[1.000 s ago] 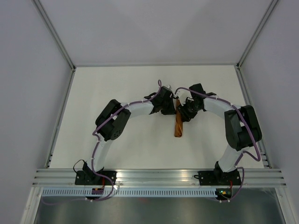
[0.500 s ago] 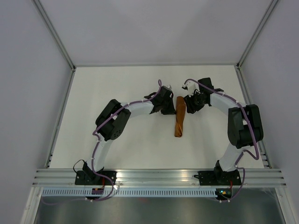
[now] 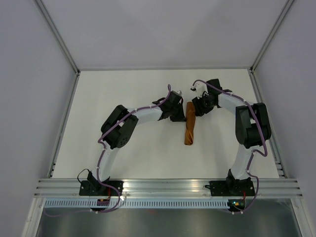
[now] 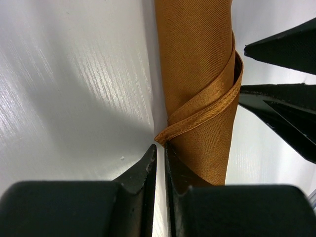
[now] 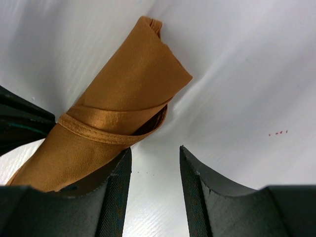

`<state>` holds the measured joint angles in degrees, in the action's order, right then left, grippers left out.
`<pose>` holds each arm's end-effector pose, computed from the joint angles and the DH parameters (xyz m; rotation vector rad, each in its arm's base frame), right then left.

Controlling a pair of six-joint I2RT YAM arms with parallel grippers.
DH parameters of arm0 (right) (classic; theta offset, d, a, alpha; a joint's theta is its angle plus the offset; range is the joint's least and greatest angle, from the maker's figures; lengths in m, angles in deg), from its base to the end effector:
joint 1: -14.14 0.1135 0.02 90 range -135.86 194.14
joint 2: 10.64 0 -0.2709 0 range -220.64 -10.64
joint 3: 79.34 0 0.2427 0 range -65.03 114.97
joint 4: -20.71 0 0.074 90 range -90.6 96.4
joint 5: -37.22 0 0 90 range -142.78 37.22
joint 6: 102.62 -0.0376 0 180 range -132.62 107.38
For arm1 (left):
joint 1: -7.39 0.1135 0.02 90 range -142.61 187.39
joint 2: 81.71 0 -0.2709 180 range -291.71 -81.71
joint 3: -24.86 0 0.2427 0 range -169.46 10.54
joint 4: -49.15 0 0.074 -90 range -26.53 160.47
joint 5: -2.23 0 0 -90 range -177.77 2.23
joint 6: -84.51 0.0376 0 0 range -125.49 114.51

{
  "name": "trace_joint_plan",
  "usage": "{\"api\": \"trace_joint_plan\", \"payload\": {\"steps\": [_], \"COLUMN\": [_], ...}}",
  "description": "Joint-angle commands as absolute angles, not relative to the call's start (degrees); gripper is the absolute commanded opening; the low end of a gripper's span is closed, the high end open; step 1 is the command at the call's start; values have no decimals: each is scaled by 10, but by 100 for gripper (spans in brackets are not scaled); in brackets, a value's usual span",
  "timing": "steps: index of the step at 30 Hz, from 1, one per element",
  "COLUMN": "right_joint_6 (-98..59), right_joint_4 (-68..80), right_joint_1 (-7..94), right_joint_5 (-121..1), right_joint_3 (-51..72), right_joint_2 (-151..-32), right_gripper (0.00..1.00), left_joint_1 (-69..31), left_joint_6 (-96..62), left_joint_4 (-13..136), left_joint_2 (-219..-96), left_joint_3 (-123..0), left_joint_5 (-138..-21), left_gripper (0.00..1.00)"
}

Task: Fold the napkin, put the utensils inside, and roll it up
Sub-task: Roll the napkin with the utensil

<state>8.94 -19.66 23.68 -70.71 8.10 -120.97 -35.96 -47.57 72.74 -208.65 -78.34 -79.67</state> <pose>0.3798 0.0756 0.1751 -0.7988 2.5035 0.3466 0.3457 -0.3336 0.1505 0.0994 2.5661 -0.8137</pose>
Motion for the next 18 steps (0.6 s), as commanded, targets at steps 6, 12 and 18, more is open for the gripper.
{"api": "trace_joint_plan", "payload": {"steps": [6,12,18], "right_joint_6": [69,69,68], "right_joint_4": [-203,-202,-214], "right_joint_1": [238,238,232], "right_joint_5": [-704,-699,-695], "right_joint_3": [106,106,118], "right_joint_2": [-1217,-1214,-1197], "right_gripper": [50,50,50], "left_joint_1": [-359,-358,-343], "left_joint_6": [-453,-449,-441], "left_joint_4": [759,754,738], "left_joint_2": [-2103,-2085,-2034], "left_joint_3": [-794,-787,-753], "left_joint_5": [-772,-775,-783], "left_gripper": [15,21,28]}}
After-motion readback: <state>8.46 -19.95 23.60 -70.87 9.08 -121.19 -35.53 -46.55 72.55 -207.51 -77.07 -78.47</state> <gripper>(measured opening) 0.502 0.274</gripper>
